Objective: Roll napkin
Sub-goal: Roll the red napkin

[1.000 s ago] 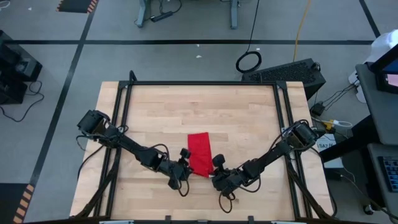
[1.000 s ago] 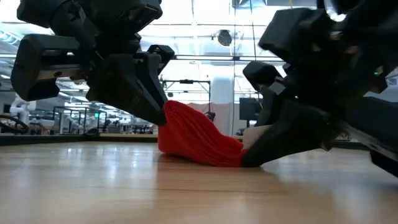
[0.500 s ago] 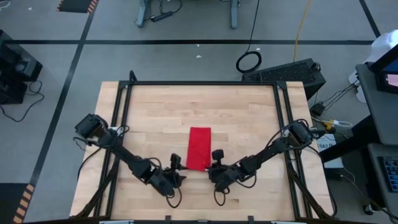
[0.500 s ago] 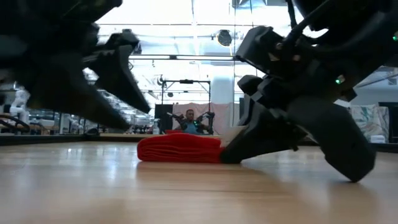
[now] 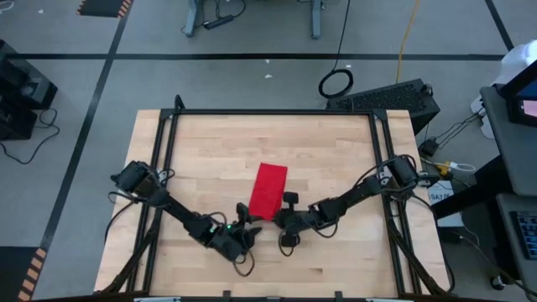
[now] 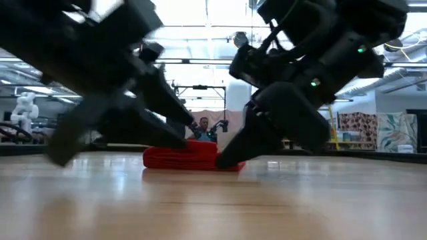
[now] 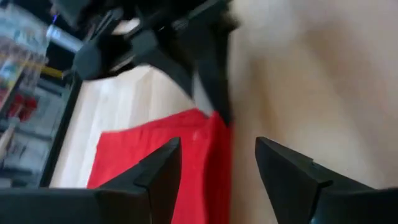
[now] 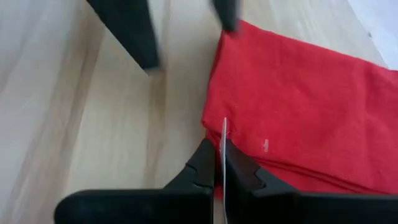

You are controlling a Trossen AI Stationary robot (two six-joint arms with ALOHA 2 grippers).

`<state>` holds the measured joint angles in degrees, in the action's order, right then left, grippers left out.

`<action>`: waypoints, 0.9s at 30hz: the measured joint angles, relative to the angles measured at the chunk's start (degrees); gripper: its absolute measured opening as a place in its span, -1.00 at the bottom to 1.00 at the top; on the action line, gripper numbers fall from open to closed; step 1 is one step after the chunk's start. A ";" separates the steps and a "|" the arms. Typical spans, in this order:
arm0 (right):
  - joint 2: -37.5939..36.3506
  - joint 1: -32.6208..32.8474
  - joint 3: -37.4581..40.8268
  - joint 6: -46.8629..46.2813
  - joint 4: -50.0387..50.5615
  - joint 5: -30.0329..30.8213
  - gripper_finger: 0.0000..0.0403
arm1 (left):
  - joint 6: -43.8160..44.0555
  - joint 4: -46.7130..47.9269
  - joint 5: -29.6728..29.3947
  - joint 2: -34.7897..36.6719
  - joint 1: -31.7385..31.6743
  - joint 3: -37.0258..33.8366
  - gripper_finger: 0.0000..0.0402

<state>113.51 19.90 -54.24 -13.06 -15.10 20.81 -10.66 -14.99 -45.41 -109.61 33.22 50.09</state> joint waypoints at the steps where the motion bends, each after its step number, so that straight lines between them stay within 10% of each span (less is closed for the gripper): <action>1: -0.02 -0.53 -0.02 -0.30 -0.28 -0.80 -0.99 | 0.42 -0.26 0.17 -0.35 -0.91 0.00 0.05; 20: -3.80 -6.15 -0.20 -7.54 -3.11 -8.48 -0.99 | 6.00 1.34 2.91 -2.33 -7.45 0.11 0.00; 27: -3.80 -6.03 -0.22 -7.16 -4.17 -9.02 -0.92 | 5.05 1.76 4.76 -2.30 -7.84 0.12 -0.74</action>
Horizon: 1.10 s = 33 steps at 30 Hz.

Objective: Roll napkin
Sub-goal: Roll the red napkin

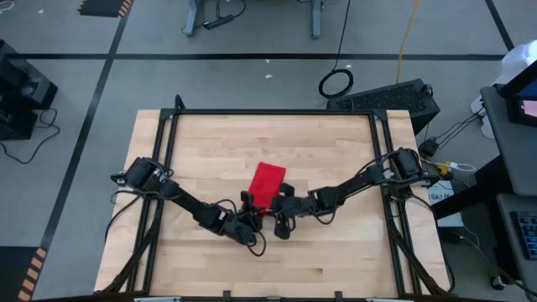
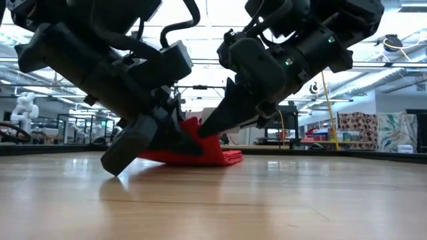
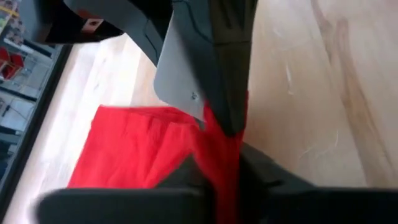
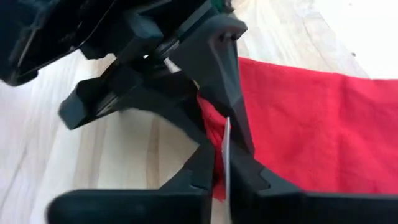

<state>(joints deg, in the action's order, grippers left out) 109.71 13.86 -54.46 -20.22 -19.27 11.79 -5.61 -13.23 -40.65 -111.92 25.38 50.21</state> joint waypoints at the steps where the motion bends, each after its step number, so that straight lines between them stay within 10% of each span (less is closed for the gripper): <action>1: 0.00 0.15 0.00 -0.05 0.11 -0.28 -0.86 | -0.68 0.00 0.02 0.10 0.20 0.00 -0.85; 8: -4.08 3.50 -0.02 12.86 8.55 -0.36 -0.18 | -1.69 1.12 4.36 1.64 -0.03 -0.28 -0.89; 15: -2.63 12.30 0.30 24.95 9.85 12.63 0.29 | 0.39 0.52 12.76 4.76 -1.64 -0.28 -0.89; 21: 3.47 17.85 0.31 34.45 -2.17 28.96 0.23 | 2.20 -0.55 22.35 5.71 -3.47 -0.21 -0.89; 33: 8.35 17.75 0.32 33.08 -11.72 34.42 0.01 | 5.31 -1.31 30.72 5.77 -5.93 -0.21 -0.89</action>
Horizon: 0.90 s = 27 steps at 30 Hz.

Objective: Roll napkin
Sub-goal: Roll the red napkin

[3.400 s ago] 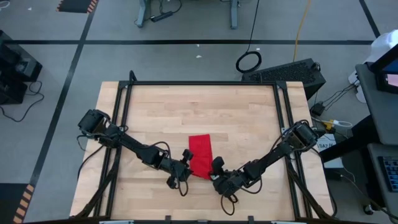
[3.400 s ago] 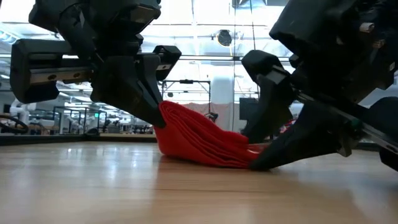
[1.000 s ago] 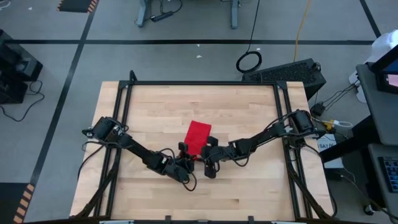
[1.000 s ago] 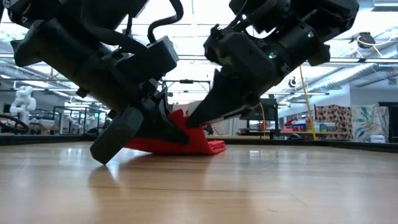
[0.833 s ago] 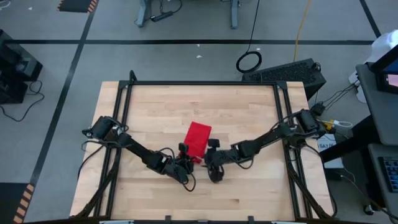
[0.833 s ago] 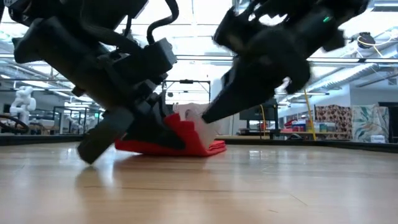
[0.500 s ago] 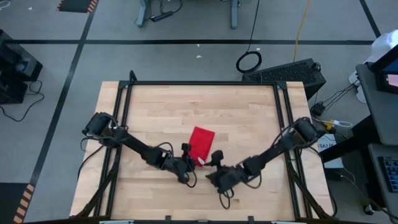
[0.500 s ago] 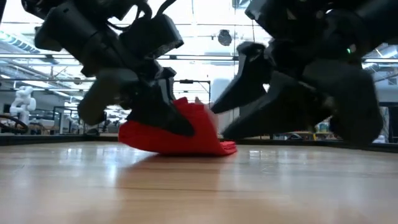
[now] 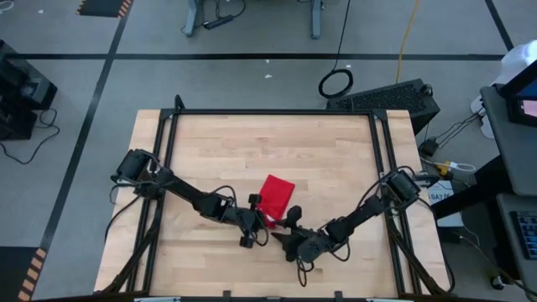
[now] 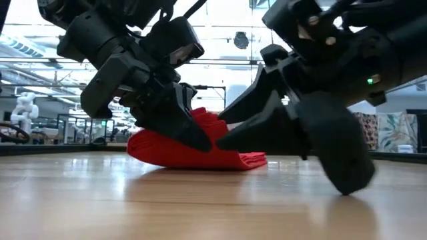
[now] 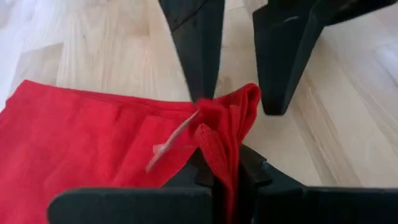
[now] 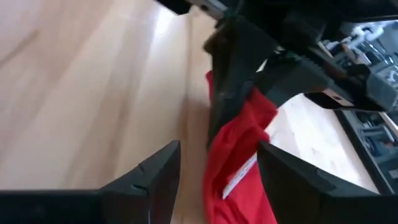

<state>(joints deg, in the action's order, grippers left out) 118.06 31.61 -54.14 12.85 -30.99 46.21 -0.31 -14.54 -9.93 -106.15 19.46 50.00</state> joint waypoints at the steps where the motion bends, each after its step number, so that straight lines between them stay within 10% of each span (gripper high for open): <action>1: 0.03 -0.19 0.01 -0.54 -0.55 0.23 0.01 | -0.02 -0.13 0.05 0.00 -0.01 0.00 -0.89; 27: 0.07 -2.40 0.06 -5.41 -3.13 -5.77 -0.83 | -0.11 0.14 2.00 0.11 -0.06 0.04 -0.88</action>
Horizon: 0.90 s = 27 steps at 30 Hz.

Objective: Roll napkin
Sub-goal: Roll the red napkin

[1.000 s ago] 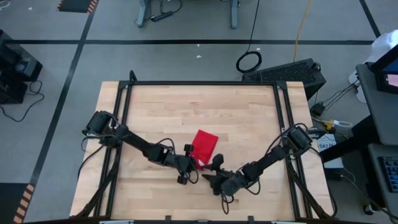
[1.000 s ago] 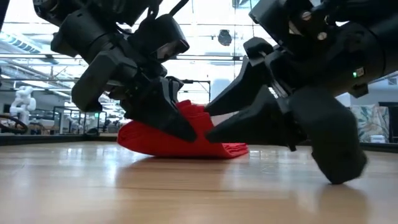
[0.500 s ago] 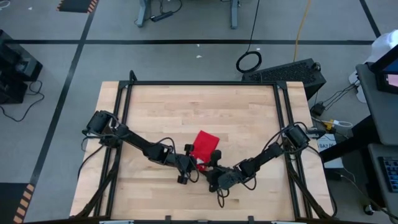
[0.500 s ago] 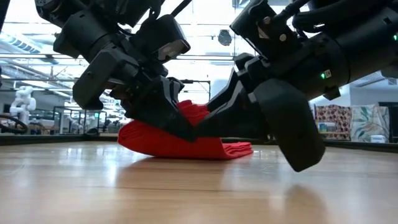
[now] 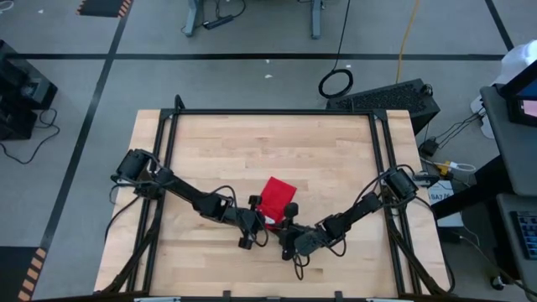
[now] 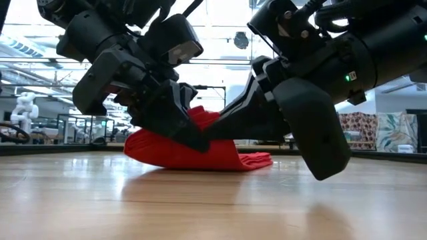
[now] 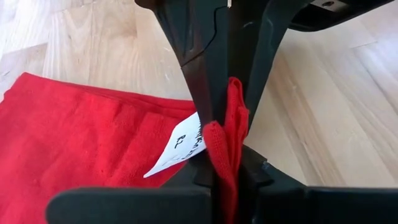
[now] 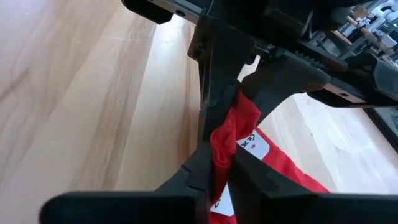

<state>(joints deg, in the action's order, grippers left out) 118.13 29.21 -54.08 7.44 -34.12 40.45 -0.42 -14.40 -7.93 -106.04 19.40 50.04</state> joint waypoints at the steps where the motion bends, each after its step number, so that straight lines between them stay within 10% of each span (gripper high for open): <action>1: 0.00 -0.02 0.00 -0.58 0.16 0.00 -0.85 | 0.18 0.01 -0.02 0.00 0.06 0.00 -0.85; 13: -0.04 0.02 -0.02 -2.92 1.24 -0.08 -0.98 | 5.23 5.18 -11.48 2.65 5.63 0.08 -0.08; 20: -0.04 0.02 -0.02 -6.32 2.88 0.51 -0.99 | 14.63 23.79 -25.34 9.68 14.59 -0.01 0.03; 27: -0.94 0.00 -0.02 -8.01 2.64 1.68 -0.99 | 20.74 20.88 -42.02 8.61 24.48 -6.82 0.04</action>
<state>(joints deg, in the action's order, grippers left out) 117.19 29.21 -54.11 -0.56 -31.48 42.13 20.32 6.48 -49.95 -97.43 43.88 43.22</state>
